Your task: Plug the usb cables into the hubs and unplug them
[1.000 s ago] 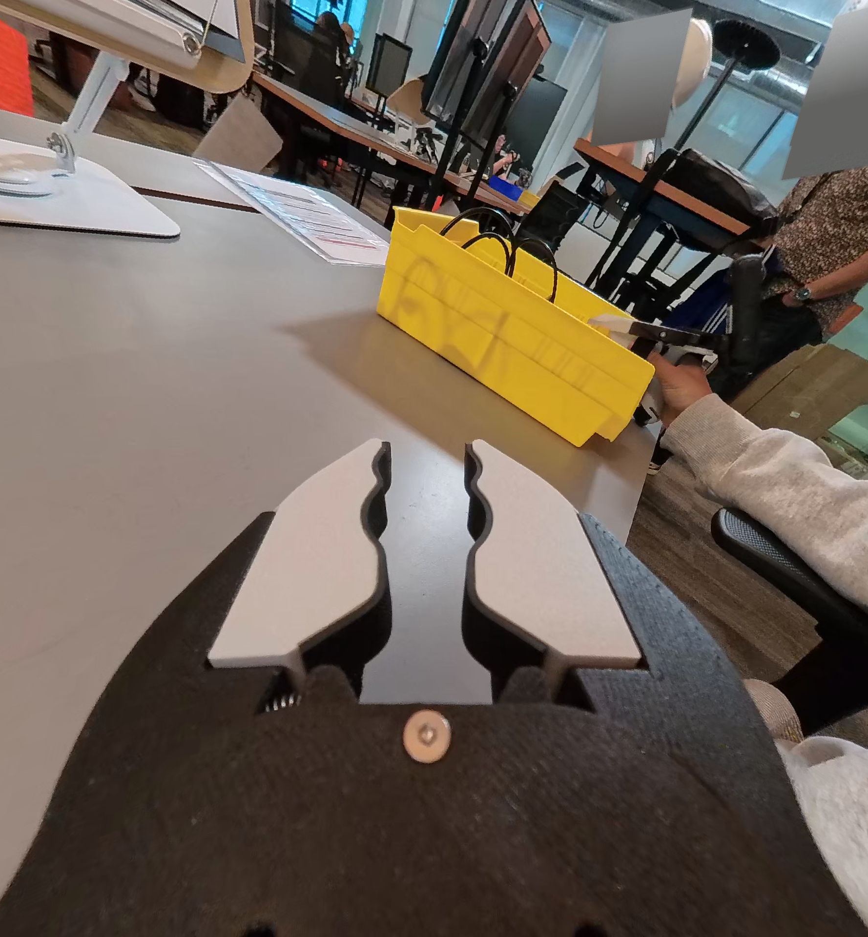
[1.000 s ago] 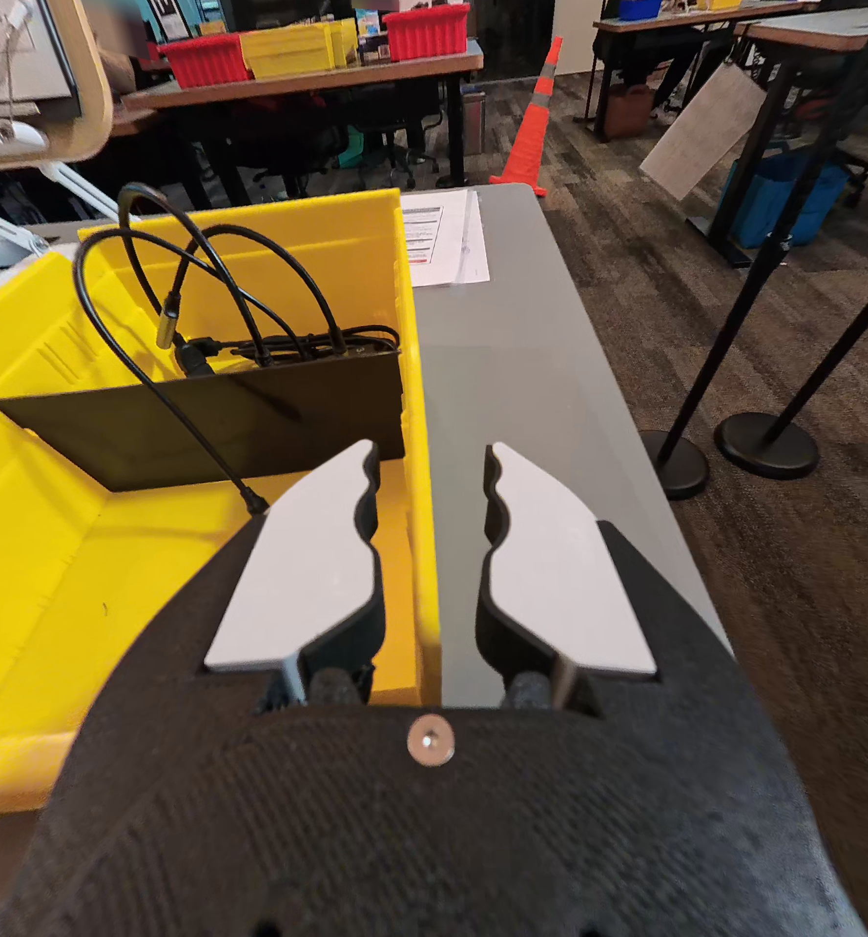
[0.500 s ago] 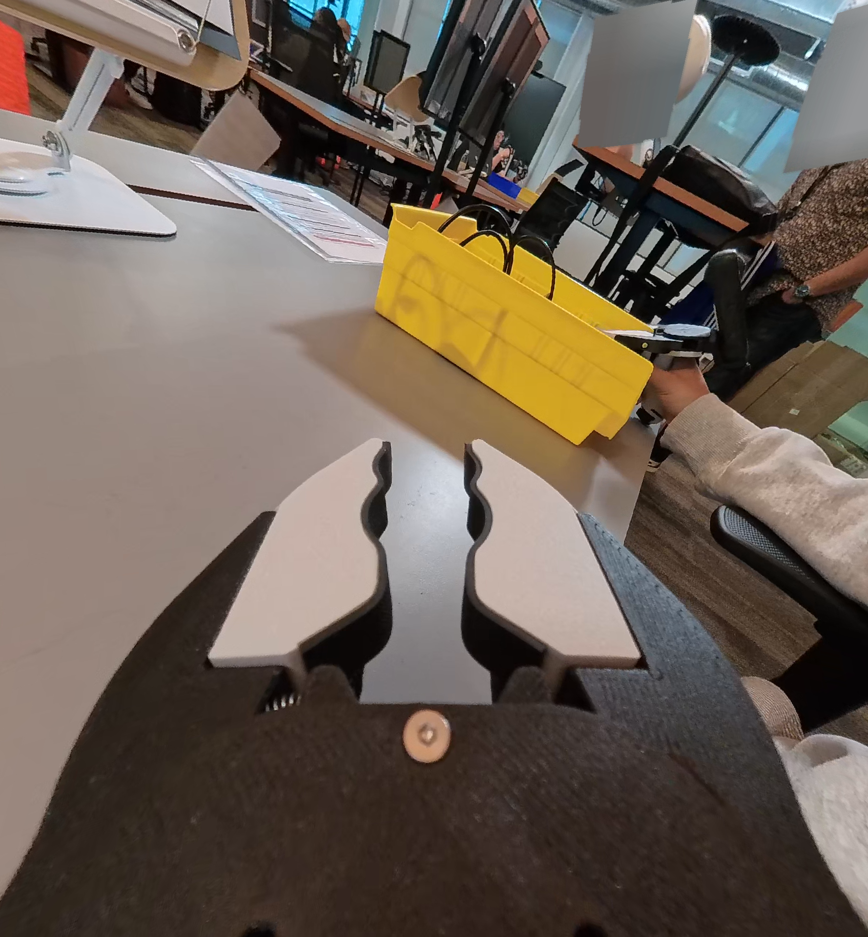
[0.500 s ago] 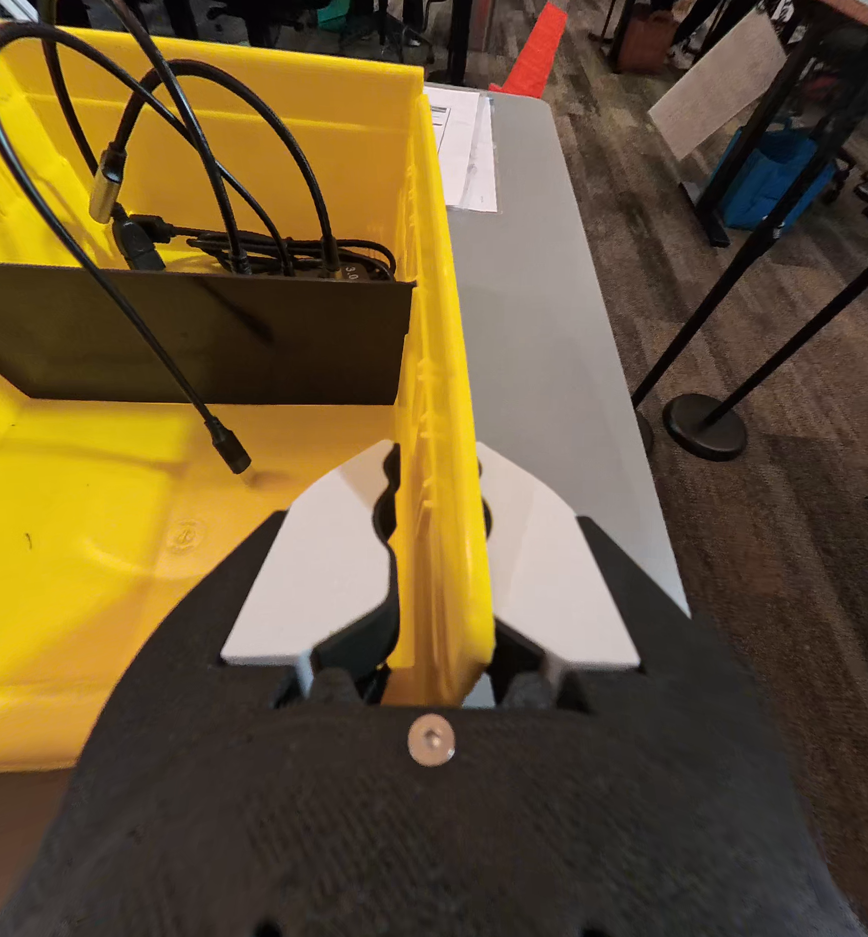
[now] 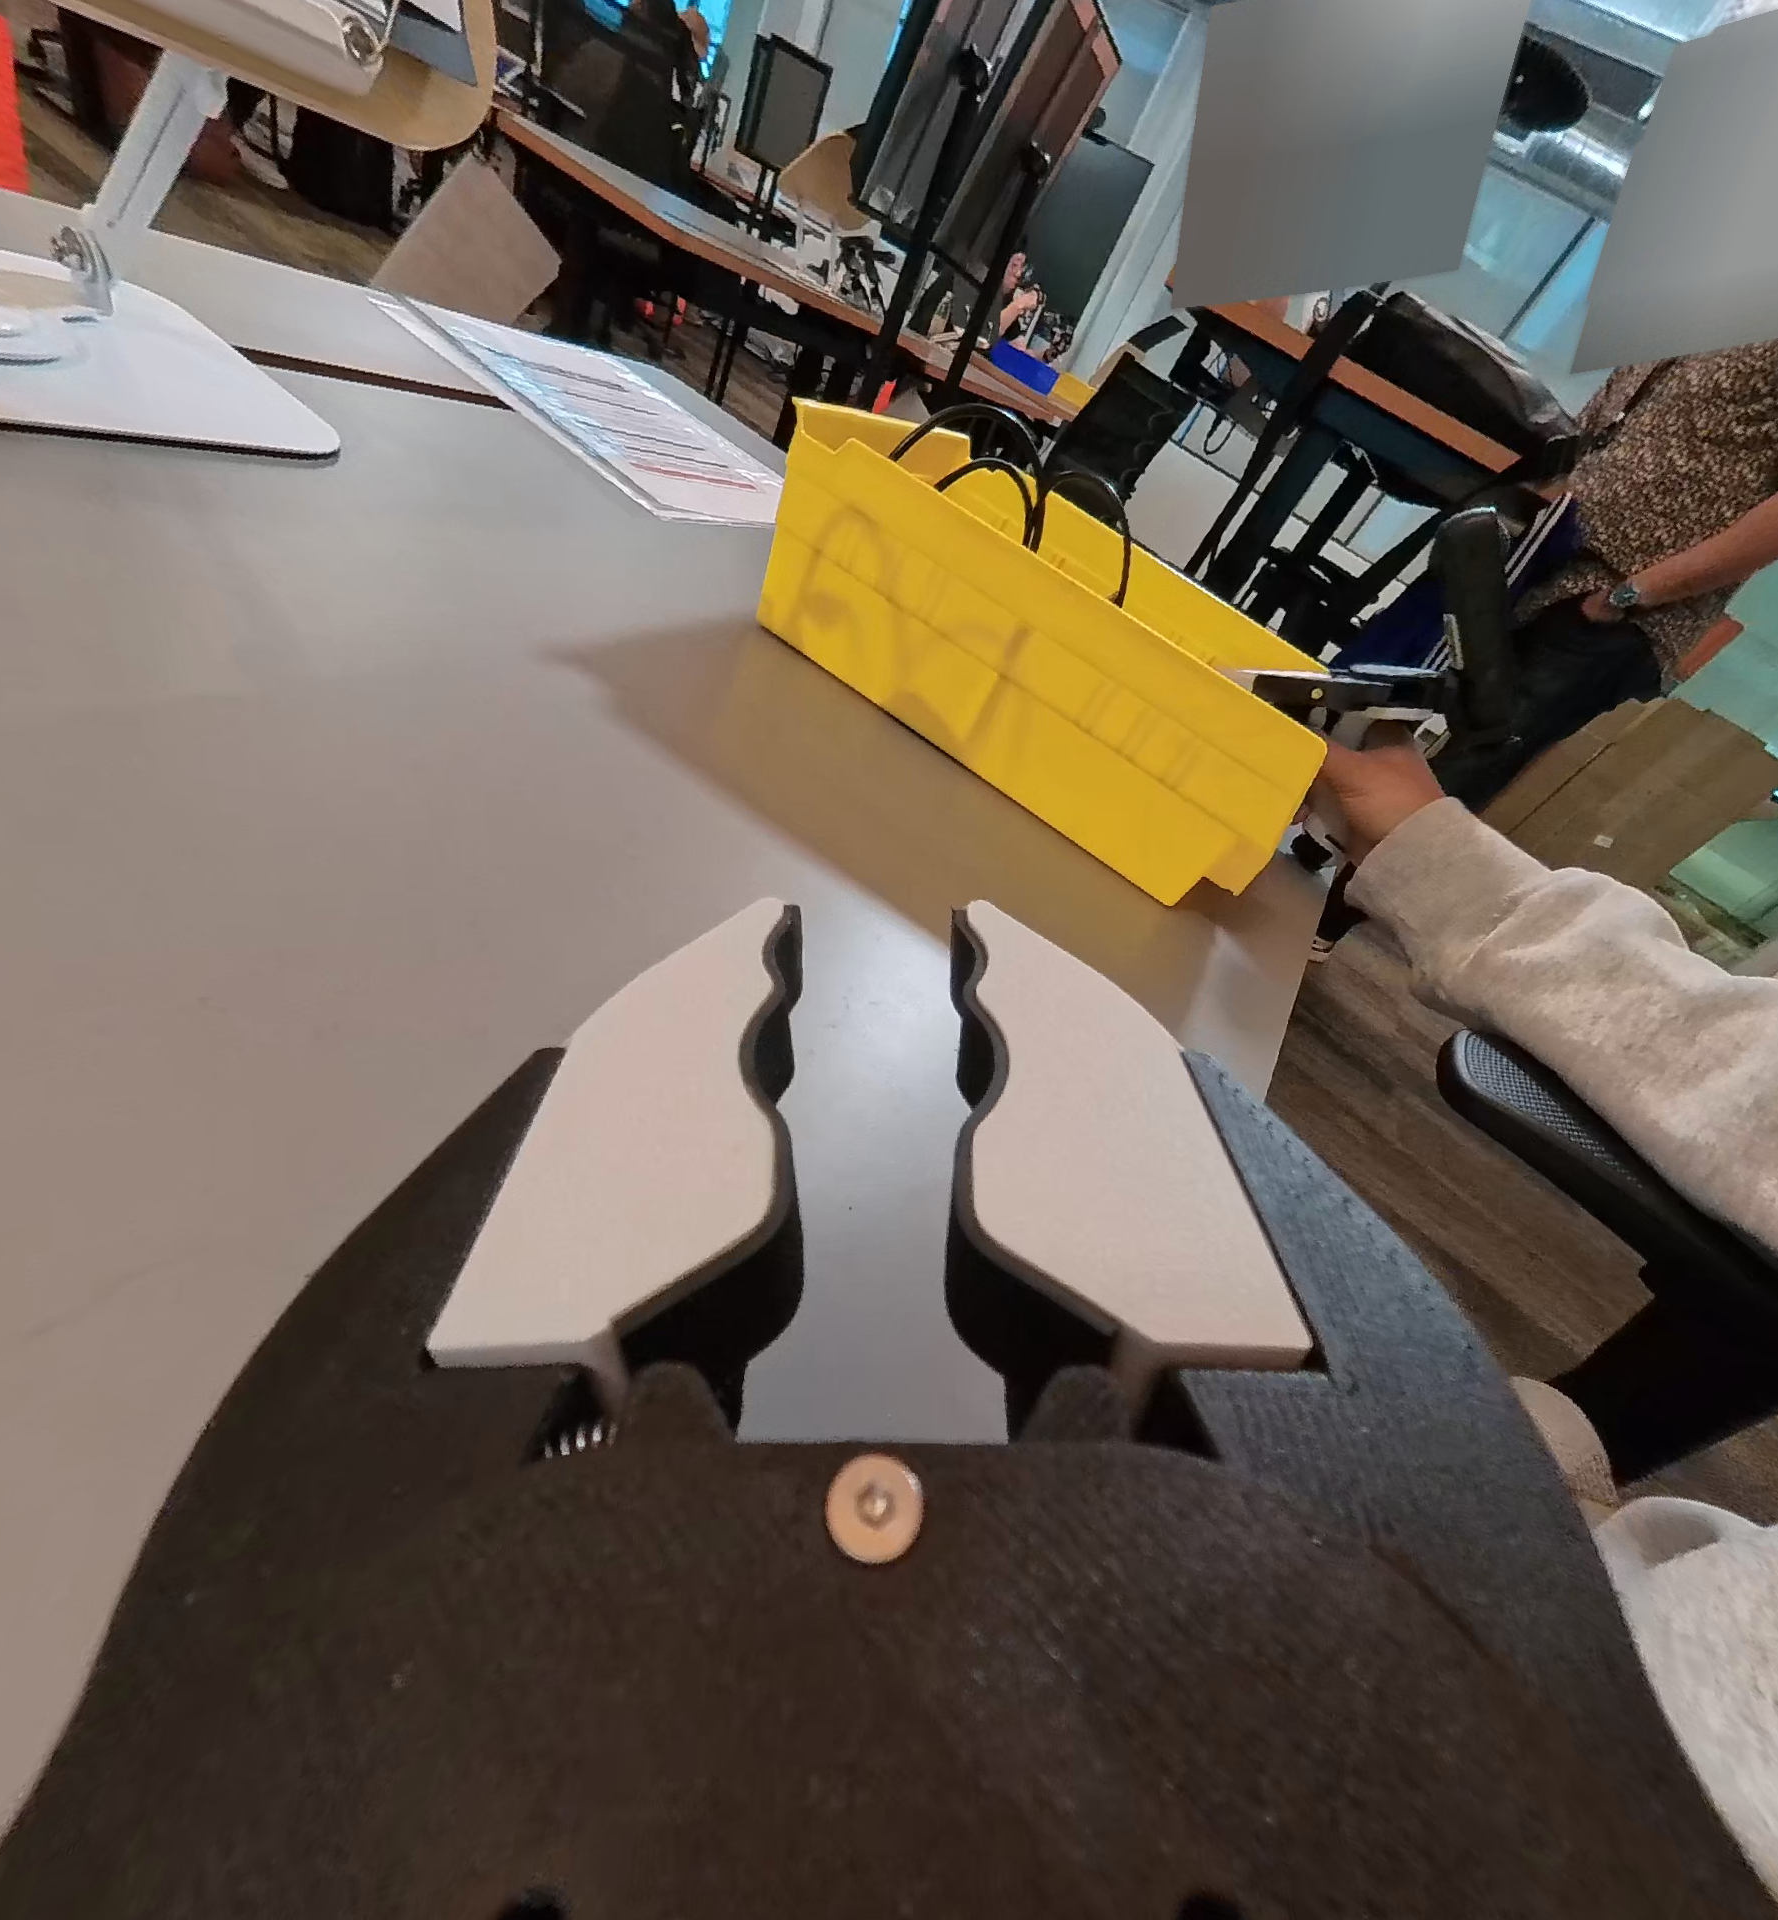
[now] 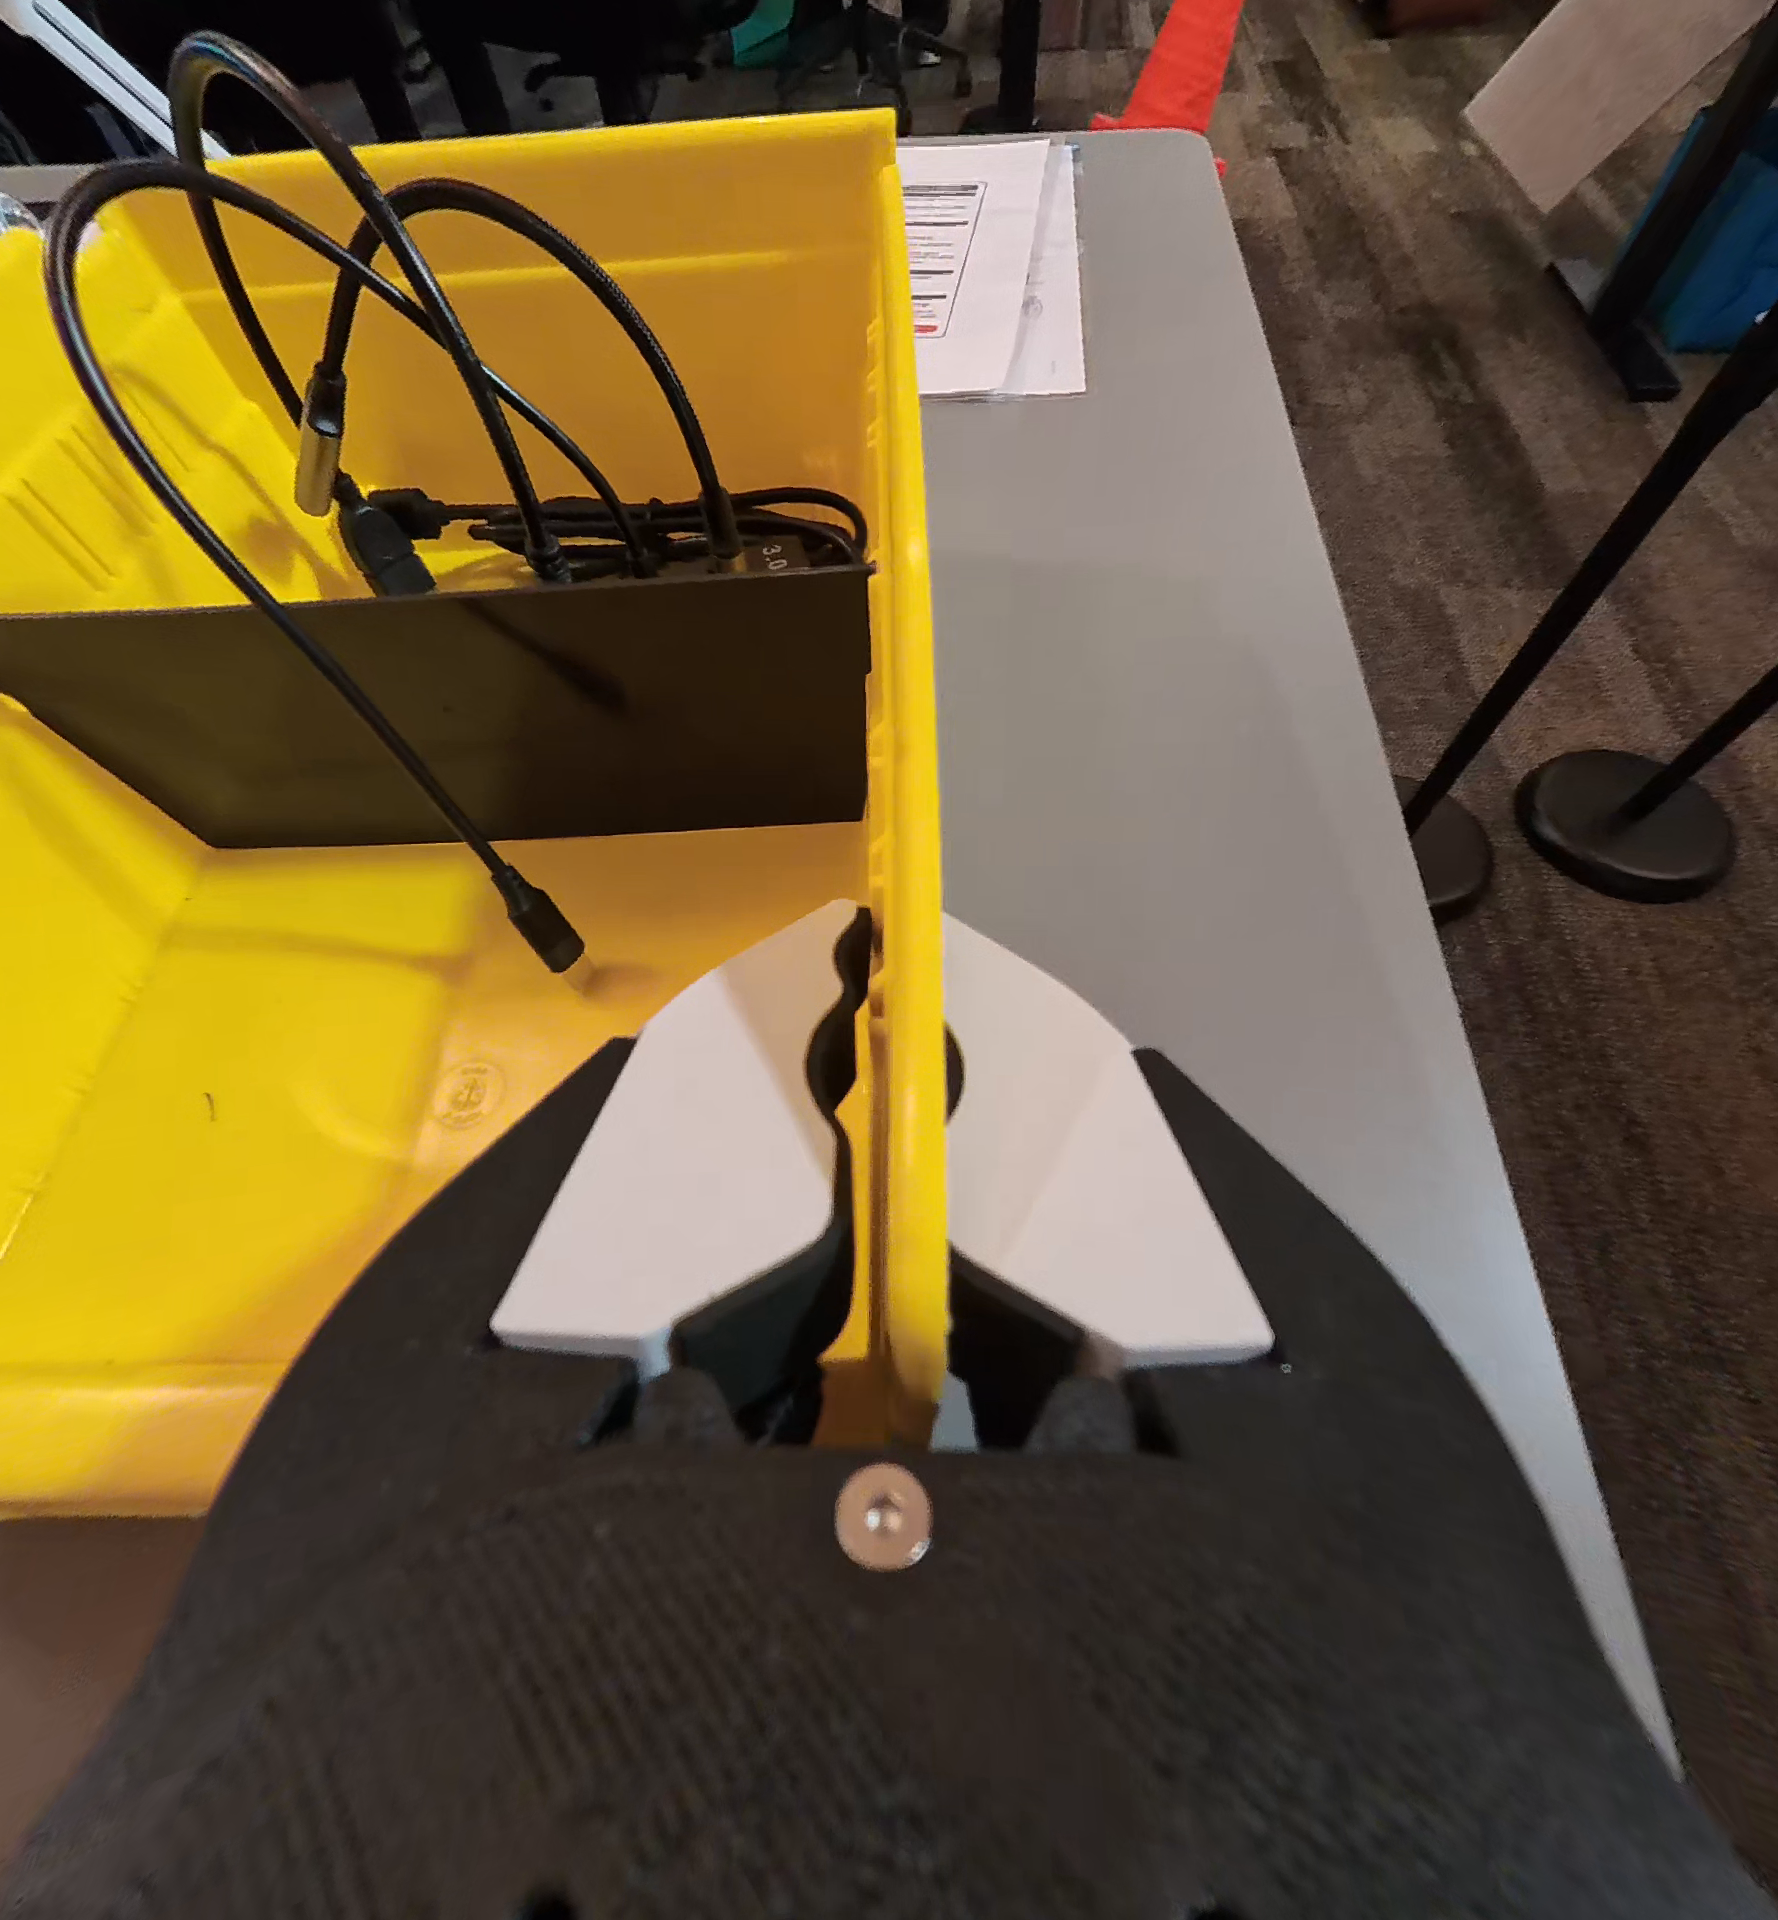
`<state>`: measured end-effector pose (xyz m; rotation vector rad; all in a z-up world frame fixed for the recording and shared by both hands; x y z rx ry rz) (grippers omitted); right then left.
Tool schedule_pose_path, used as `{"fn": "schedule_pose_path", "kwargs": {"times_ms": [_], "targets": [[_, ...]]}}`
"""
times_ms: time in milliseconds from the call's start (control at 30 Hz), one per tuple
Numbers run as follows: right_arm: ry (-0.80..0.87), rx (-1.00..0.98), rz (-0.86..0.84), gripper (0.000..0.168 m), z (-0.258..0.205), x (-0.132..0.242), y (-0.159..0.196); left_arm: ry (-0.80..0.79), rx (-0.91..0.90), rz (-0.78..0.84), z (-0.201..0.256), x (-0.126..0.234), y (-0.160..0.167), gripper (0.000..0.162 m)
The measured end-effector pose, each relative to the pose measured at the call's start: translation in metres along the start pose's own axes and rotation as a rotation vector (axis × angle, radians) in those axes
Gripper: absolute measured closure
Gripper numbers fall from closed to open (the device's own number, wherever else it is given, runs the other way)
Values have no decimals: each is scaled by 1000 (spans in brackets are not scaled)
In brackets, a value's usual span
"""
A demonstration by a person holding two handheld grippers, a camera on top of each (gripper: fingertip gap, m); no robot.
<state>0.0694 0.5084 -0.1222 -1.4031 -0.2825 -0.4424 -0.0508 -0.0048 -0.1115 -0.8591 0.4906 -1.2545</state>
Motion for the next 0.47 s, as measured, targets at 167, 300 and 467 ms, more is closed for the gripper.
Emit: {"fn": "schedule_pose_path", "kwargs": {"times_ms": [167,300,467], "targets": [[4,-11,0,163,-1,1,0,2,5,0,0,0,0,134],[5,-20,0,163,-2,1,0,4,3,0,1,0,0,134],[2,-23,1,163,-2,1,0,4,12,-3,0,0,0,134]]}}
Point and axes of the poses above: each gripper's, where its closed fingertips meet, x back along the fingers, y out of its underside, z = x × y across the jaws, the point moved 8 cm from there along x, back along the fingers, and after that the axes turned 13 degrees about x, right-handed, at the moved point
